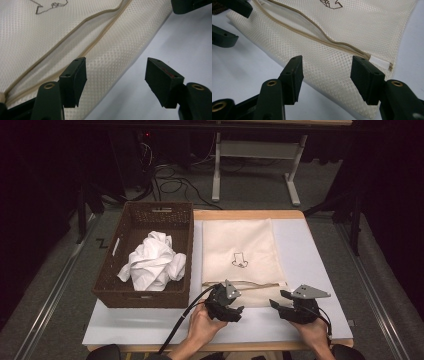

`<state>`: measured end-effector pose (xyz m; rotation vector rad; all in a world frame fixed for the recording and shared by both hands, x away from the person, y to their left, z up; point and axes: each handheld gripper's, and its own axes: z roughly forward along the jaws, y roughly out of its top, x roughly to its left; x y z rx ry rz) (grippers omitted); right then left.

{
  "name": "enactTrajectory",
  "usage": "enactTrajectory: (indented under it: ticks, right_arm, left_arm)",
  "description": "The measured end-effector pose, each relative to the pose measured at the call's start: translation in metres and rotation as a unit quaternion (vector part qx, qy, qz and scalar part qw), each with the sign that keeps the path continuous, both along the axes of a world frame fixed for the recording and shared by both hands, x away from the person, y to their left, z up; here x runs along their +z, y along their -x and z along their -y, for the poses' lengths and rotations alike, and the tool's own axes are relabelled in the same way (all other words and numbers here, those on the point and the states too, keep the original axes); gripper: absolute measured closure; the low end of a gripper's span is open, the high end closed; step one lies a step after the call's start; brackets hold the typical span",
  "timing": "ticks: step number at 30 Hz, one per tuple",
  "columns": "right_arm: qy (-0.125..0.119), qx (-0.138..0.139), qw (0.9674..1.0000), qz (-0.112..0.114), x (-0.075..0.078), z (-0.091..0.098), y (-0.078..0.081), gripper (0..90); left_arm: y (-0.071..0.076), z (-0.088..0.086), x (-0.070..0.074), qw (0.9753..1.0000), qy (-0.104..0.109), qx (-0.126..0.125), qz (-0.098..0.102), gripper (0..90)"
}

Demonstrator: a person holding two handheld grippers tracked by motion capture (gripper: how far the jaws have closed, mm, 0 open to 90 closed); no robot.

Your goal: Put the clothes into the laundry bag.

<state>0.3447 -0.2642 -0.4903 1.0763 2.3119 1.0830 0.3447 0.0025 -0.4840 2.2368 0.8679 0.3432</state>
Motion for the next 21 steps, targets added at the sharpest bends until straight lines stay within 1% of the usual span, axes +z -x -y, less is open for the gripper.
enactTrajectory:
  ticks: [2, 3, 5, 9, 11, 12, 13, 16, 17, 19, 21]
  right_arm:
    - [-0.003, -0.004, 1.0000, 0.000, 0.000, 0.001, 0.000, 43.7]
    - [-0.004, -0.005, 1.0000, -0.001, 0.001, 0.001, 0.000, 43.7]
    - [-0.005, -0.005, 1.0000, 0.000, 0.002, 0.002, 0.000, 43.7]
    - [-0.005, -0.004, 1.0000, -0.001, 0.001, 0.001, 0.000, 43.6]
    - [-0.002, -0.001, 1.0000, -0.001, 0.000, 0.000, -0.001, 43.6]
    - [-0.003, -0.001, 1.0000, -0.001, 0.001, 0.000, 0.000, 43.6]
    - [-0.003, -0.001, 1.0000, 0.001, 0.001, 0.000, 0.000, 43.6]
    - [-0.005, -0.001, 1.0000, 0.000, 0.001, 0.000, 0.000, 43.6]
    - [-0.004, -0.001, 1.0000, 0.000, 0.001, 0.000, 0.000, 43.6]
    - [-0.004, 0.000, 1.0000, -0.002, 0.001, 0.000, 0.000, 43.6]
    - [-0.004, 0.001, 1.0000, -0.001, 0.001, 0.000, 0.000, 43.6]
  left_arm:
    - [-0.003, 0.004, 0.001, 1.0000, -0.004, -0.004, 0.004, 33.4]
    - [-0.006, 0.009, 0.000, 0.9998, -0.017, -0.006, 0.012, 33.4]
    - [-0.008, 0.011, -0.001, 0.9997, -0.021, -0.009, 0.013, 33.6]
    - [-0.015, 0.016, -0.004, 0.9997, -0.022, -0.010, 0.008, 35.0]
    - [-0.021, 0.017, -0.007, 0.9998, -0.019, -0.009, 0.000, 38.3]
    - [-0.021, 0.017, -0.007, 0.9998, -0.019, -0.009, 0.000, 39.3]
    - [-0.025, 0.018, -0.010, 0.9999, -0.013, -0.004, -0.007, 40.4]
    - [-0.029, 0.018, -0.011, 0.9999, -0.009, 0.001, -0.011, 43.1]
    - [-0.032, 0.020, -0.012, 0.9998, -0.013, 0.004, -0.013, 43.5]
    - [-0.033, 0.021, -0.013, 0.9998, -0.013, 0.004, -0.014, 43.9]
    - [-0.036, 0.023, -0.014, 0.9997, -0.022, 0.001, -0.010, 45.6]
